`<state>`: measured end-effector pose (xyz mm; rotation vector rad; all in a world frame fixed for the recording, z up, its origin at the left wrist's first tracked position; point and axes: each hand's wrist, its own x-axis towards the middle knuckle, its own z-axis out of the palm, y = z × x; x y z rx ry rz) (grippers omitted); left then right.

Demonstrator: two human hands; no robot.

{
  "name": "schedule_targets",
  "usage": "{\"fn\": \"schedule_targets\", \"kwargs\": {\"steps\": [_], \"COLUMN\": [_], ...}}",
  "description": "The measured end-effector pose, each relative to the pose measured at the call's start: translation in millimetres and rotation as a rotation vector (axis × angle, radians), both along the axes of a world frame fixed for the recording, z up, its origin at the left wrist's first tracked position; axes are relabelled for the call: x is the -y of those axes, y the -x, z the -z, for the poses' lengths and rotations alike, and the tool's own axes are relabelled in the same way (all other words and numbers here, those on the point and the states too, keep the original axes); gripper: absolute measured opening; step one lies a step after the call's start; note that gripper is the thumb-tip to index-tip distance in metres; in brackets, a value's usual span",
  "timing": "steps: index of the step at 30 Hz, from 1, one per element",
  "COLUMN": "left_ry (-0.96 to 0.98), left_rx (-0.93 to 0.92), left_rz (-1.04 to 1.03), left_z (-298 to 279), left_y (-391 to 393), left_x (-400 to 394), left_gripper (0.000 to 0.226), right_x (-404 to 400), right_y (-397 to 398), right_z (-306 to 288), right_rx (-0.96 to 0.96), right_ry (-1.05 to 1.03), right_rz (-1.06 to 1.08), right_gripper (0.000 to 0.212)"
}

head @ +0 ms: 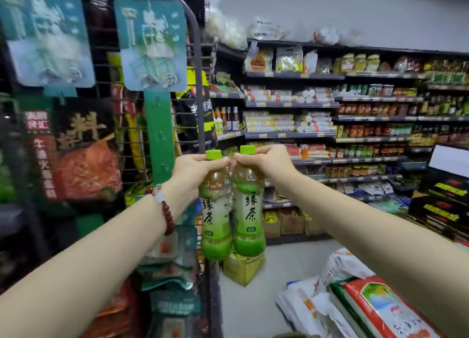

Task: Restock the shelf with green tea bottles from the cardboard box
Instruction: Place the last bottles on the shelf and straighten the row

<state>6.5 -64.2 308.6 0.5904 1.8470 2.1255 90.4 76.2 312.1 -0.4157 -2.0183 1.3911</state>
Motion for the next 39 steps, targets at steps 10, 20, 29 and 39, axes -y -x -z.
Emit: {"fn": "schedule_targets", "kwargs": {"steps": [10, 20, 29, 39], "left_ry": [0.003, 0.005, -0.019, 0.017], "left_rx": [-0.011, 0.043, -0.019, -0.036], "left_rz": [0.096, 0.025, -0.211, -0.266], "left_z": [-32, -49, -68, -78], "left_y": [54, 93, 133, 216], "left_x": [138, 249, 345, 464], "left_gripper": [0.086, 0.031, 0.052, 0.037], "right_x": [126, 227, 324, 442], "right_y": [43, 101, 164, 254], "right_z": [-28, -45, -66, -74], "right_rx": [-0.069, -0.101, -0.133, -0.158], "right_ry": [-0.008, -0.069, -0.077, -0.124], "right_rz": [-0.058, -0.148, -0.296, -0.324], "right_gripper": [0.036, 0.039, 0.029, 0.032]}}
